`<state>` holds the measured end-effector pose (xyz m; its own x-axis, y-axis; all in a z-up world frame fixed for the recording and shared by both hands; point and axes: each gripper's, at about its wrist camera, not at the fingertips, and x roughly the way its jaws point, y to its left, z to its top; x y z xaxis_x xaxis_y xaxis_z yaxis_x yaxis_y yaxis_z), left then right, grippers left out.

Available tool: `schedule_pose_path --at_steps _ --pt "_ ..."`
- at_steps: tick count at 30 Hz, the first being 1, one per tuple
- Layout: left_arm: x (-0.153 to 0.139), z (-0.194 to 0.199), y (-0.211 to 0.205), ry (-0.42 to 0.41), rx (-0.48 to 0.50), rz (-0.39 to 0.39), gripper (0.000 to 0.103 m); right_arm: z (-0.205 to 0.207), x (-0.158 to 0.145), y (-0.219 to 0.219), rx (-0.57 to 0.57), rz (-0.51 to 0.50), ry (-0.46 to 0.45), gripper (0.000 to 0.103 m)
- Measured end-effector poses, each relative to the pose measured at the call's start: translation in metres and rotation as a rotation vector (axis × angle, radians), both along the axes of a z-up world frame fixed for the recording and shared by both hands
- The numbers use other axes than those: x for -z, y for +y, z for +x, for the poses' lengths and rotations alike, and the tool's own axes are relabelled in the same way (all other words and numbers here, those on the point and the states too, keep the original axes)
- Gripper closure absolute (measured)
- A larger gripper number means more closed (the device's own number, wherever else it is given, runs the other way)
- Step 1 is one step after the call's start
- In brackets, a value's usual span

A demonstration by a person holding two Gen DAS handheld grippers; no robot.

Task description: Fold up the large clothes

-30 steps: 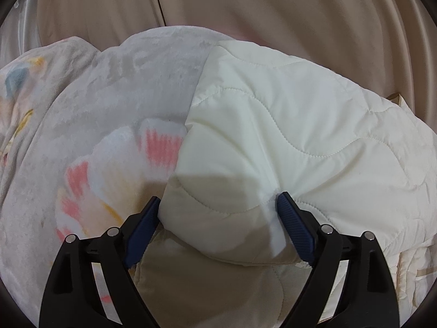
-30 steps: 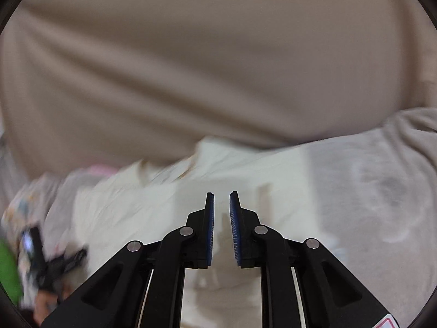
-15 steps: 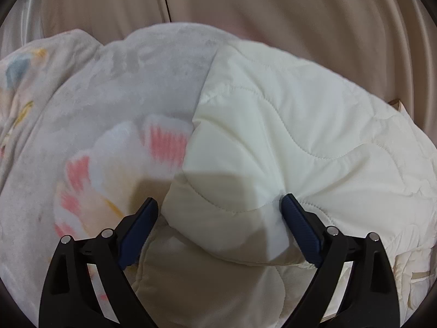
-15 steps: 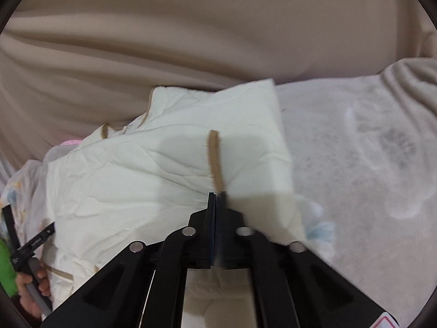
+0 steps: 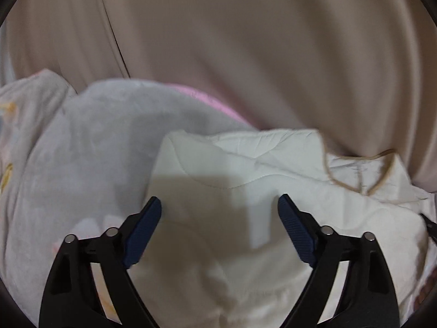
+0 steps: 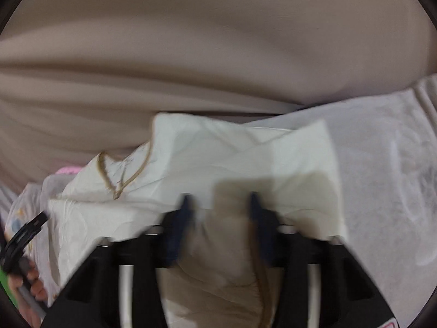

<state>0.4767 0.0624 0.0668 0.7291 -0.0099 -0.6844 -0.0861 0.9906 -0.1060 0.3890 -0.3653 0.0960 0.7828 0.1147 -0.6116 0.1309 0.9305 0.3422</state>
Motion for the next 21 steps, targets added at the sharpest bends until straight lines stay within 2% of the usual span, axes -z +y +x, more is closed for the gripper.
schedule_pose_path --at_steps 3,4,5,6,7,8,10,12,14,16,17,20,21 --pt "0.017 0.015 0.0 -0.008 -0.057 0.069 0.024 -0.033 -0.031 0.004 -0.032 0.014 -0.212 0.102" --pt "0.023 0.018 0.0 -0.013 -0.066 0.1 0.024 -0.037 -0.033 0.0 -0.025 0.015 -0.243 0.103" --pt "0.03 0.02 -0.002 -0.013 -0.075 0.137 0.024 -0.035 -0.028 -0.003 0.01 -0.016 -0.234 0.103" --pt "0.035 0.021 -0.003 -0.012 -0.077 0.162 0.023 -0.021 -0.009 -0.009 0.084 -0.094 -0.144 0.103" --pt "0.041 0.022 -0.004 -0.01 -0.081 0.187 0.02 -0.001 0.02 -0.018 0.106 -0.112 -0.011 0.103" --pt "0.044 0.022 -0.004 -0.006 -0.085 0.195 0.018 0.009 0.045 -0.027 0.093 -0.079 0.061 0.103" --pt "0.043 0.022 -0.002 -0.001 -0.095 0.182 0.018 -0.004 0.05 -0.037 0.105 -0.024 0.0 0.103" --pt "0.038 0.014 0.003 -0.016 -0.099 0.16 0.018 -0.018 0.038 -0.042 0.112 0.032 -0.022 0.103" --pt "0.031 -0.002 0.011 -0.038 -0.091 0.118 0.019 -0.039 0.023 -0.043 0.097 0.034 -0.06 0.101" --pt "0.023 -0.026 0.021 -0.037 -0.044 0.067 0.019 -0.069 0.01 -0.042 0.06 0.002 -0.055 0.093" --pt "0.02 -0.041 0.026 -0.04 -0.011 0.047 0.019 -0.083 0.007 -0.041 0.046 -0.012 -0.048 0.085" --pt "0.017 -0.094 0.039 -0.009 0.088 0.04 0.016 -0.158 0.01 -0.038 -0.023 -0.071 -0.01 0.045" --pt "0.018 -0.114 0.044 0.009 0.116 0.047 0.015 -0.176 0.014 -0.031 -0.046 -0.075 0.012 0.04"
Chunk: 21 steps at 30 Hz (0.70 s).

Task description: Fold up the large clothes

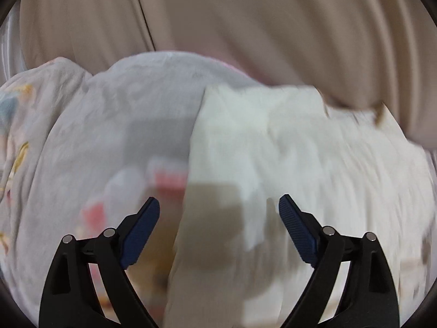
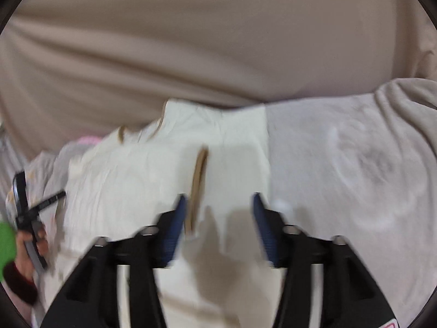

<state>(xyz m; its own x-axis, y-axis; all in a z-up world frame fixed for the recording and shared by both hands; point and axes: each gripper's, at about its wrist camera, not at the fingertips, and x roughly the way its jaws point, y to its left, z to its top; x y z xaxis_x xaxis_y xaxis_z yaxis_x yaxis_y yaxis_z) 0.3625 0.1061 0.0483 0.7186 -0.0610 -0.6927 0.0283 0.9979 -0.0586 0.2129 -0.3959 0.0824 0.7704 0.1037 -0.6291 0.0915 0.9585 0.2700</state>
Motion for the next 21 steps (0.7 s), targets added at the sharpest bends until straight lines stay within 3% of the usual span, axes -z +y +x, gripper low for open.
schedule_pose_path --at_steps 2,6,9,11,12,13,14,16,21 --pt "0.008 -0.042 0.014 0.052 0.045 0.003 0.015 -0.049 0.014 -0.004 -0.044 0.023 0.077 0.036" --pt "0.033 -0.119 0.037 0.183 0.099 -0.085 0.015 -0.122 0.057 -0.004 -0.061 0.125 0.197 0.031" --pt "0.051 -0.155 0.039 0.287 0.156 -0.192 0.015 -0.154 0.088 0.006 -0.062 0.187 0.25 0.031" --pt "0.057 -0.17 0.032 0.303 0.169 -0.223 0.026 -0.16 0.102 0.011 -0.056 0.227 0.253 0.032" --pt "0.056 -0.174 0.029 0.281 0.165 -0.193 0.034 -0.164 0.103 0.015 -0.045 0.22 0.235 0.045" --pt "0.054 -0.178 0.025 0.272 0.169 -0.18 0.056 -0.164 0.102 0.019 -0.041 0.206 0.232 0.074" --pt "0.05 -0.183 0.024 0.267 0.166 -0.187 0.074 -0.167 0.099 0.022 -0.039 0.22 0.223 0.087" --pt "0.04 -0.197 0.026 0.242 0.156 -0.191 0.088 -0.185 0.083 0.024 -0.027 0.222 0.19 0.095" --pt "0.019 -0.252 0.036 0.215 0.213 -0.147 0.092 -0.254 0.049 0.039 -0.044 0.132 0.133 0.097"
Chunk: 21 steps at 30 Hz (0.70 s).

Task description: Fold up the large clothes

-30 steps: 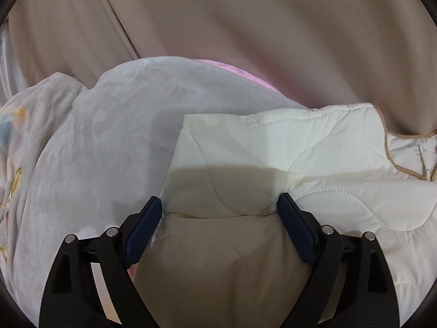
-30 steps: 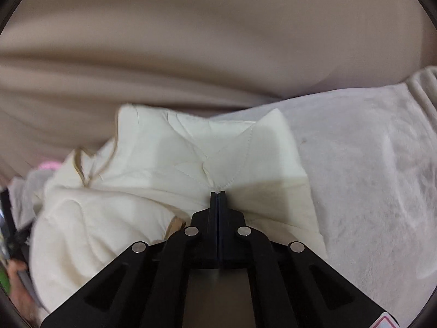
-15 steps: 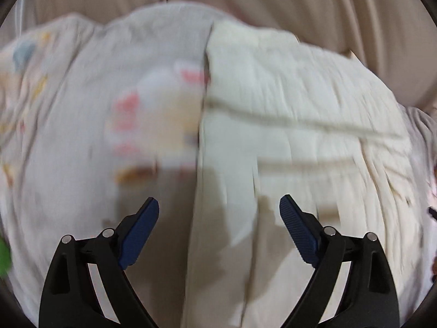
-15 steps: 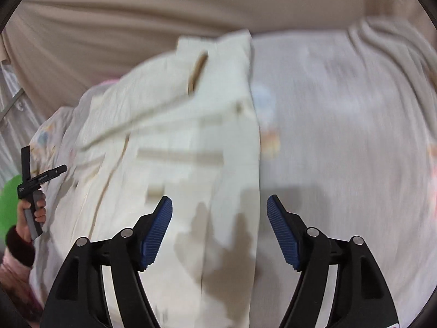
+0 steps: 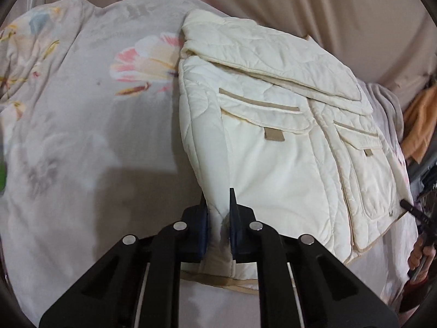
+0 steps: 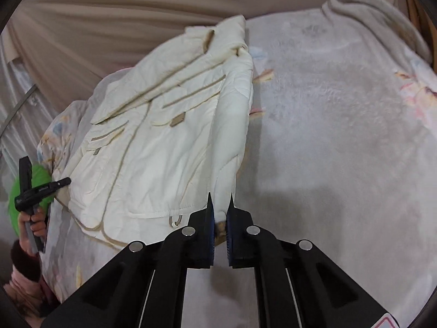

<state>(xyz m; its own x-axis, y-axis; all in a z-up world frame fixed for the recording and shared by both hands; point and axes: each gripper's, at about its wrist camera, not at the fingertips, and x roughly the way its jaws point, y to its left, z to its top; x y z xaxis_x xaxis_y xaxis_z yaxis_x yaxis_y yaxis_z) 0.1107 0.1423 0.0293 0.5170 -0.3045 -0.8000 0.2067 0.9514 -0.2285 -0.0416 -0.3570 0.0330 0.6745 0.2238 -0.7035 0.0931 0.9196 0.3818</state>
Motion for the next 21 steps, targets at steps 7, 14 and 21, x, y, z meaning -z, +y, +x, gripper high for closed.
schedule_pose_path --at_steps 7,14,21 --pt "0.021 -0.126 0.028 0.055 0.064 -0.011 0.087 -0.118 0.044 0.001 0.017 0.021 0.154 0.094" --pt "-0.047 -0.126 0.046 -0.161 -0.004 -0.03 0.072 -0.131 0.013 -0.02 0.13 -0.022 0.082 0.069" --pt "-0.089 -0.009 0.011 -0.306 -0.057 -0.048 0.042 -0.013 -0.067 -0.02 0.061 -0.009 -0.203 0.03"
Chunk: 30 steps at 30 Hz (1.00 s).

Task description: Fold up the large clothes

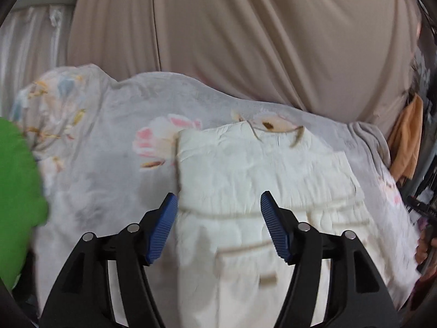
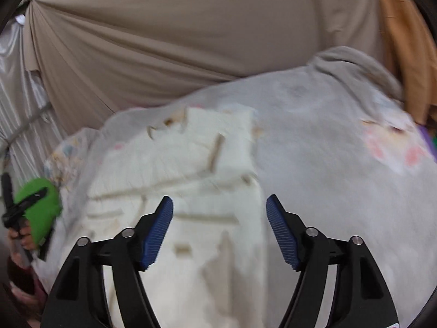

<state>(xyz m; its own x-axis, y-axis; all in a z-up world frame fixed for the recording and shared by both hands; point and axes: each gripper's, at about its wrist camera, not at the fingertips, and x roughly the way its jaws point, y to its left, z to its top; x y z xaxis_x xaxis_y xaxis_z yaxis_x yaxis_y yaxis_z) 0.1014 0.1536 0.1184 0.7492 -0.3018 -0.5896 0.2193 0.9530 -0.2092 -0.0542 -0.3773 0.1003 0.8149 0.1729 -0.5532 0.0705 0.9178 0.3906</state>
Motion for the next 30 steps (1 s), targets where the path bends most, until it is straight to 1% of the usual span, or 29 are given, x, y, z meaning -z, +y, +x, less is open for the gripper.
schedule_pose_path --at_steps 1,2,3,4,6,8,9,10,11,12,13,14,15,17,18,19,20,21,22,23,24,25,26,28,30 --pt "0.005 0.02 -0.006 0.03 -0.002 -0.014 0.042 0.035 0.001 0.002 -0.019 0.038 -0.002 0.03" --pt "0.012 0.04 -0.012 0.052 -0.009 -0.018 0.042 0.059 0.004 0.004 -0.033 0.061 0.011 0.03" --pt "0.019 0.062 -0.02 0.064 -0.024 -0.01 0.042 0.085 0.01 0.008 -0.031 0.079 0.035 0.03" --pt "0.025 0.076 -0.026 0.067 -0.028 0.008 0.042 0.117 0.02 0.01 -0.008 0.098 0.072 0.03" --pt "0.035 0.101 -0.04 0.051 -0.094 0.071 0.042 0.153 0.034 0.017 0.003 0.111 0.115 0.03" --pt "0.048 0.124 -0.053 0.061 -0.104 0.097 0.042 0.188 0.049 0.026 0.009 0.091 0.153 0.03" --pt "0.053 0.138 -0.055 0.076 -0.12 0.104 0.042 0.198 0.056 0.031 0.003 0.086 0.169 0.03" --pt "0.058 0.147 -0.057 0.088 -0.121 0.111 0.042 0.211 0.066 0.034 -0.001 0.093 0.203 0.035" --pt "0.063 0.157 -0.057 0.097 -0.127 0.123 0.042 0.222 0.073 0.036 -0.003 0.111 0.227 0.043" --pt "0.068 0.163 -0.058 0.102 -0.138 0.139 0.042 0.228 0.076 0.039 -0.011 0.127 0.235 0.066" --pt "0.072 0.171 -0.058 0.107 -0.154 0.159 0.044 0.233 0.076 0.042 -0.024 0.136 0.233 0.095" --pt "0.076 0.175 -0.057 0.114 -0.163 0.165 0.045 0.233 0.07 0.045 -0.046 0.144 0.205 0.094" --pt "0.08 0.179 -0.056 0.122 -0.166 0.164 0.045 0.225 0.054 0.049 -0.052 0.143 0.127 0.094" --pt "0.092 0.184 -0.054 0.137 -0.177 0.185 0.044 0.205 0.024 0.055 -0.066 0.097 -0.013 0.095" --pt "0.098 0.186 -0.054 0.144 -0.182 0.206 0.044 0.197 0.016 0.057 -0.061 0.058 -0.059 0.095" --pt "0.107 0.188 -0.054 0.155 -0.18 0.221 0.044 0.195 0.017 0.055 -0.044 0.009 -0.059 0.095" --pt "0.114 0.189 -0.053 0.165 -0.175 0.218 0.043 0.203 0.03 0.051 -0.034 -0.022 -0.002 0.095" --pt "0.116 0.189 -0.053 0.168 -0.173 0.21 0.043 0.219 0.058 0.047 -0.042 -0.033 0.124 0.093" --pt "0.115 0.189 -0.053 0.167 -0.172 0.208 0.043 0.229 0.081 0.044 -0.059 -0.028 0.214 0.093" --pt "0.113 0.189 -0.053 0.166 -0.171 0.208 0.043 0.234 0.099 0.044 -0.077 -0.015 0.255 0.093" --pt "0.11 0.188 -0.051 0.167 -0.173 0.218 0.043 0.23 0.101 0.045 -0.079 -0.029 0.242 0.089" --pt "0.105 0.185 -0.049 0.162 -0.177 0.231 0.043 0.227 0.094 0.046 -0.069 -0.06 0.234 0.081" --pt "0.099 0.181 -0.047 0.151 -0.179 0.241 0.044 0.223 0.084 0.047 -0.04 -0.106 0.23 0.076" --pt "0.079 0.173 -0.044 0.107 -0.17 0.237 0.044 0.211 0.054 0.046 0.023 -0.184 0.169 0.074" --pt "0.057 0.17 -0.047 0.055 -0.159 0.235 0.043 0.205 0.028 0.046 0.06 -0.203 0.102 0.074"
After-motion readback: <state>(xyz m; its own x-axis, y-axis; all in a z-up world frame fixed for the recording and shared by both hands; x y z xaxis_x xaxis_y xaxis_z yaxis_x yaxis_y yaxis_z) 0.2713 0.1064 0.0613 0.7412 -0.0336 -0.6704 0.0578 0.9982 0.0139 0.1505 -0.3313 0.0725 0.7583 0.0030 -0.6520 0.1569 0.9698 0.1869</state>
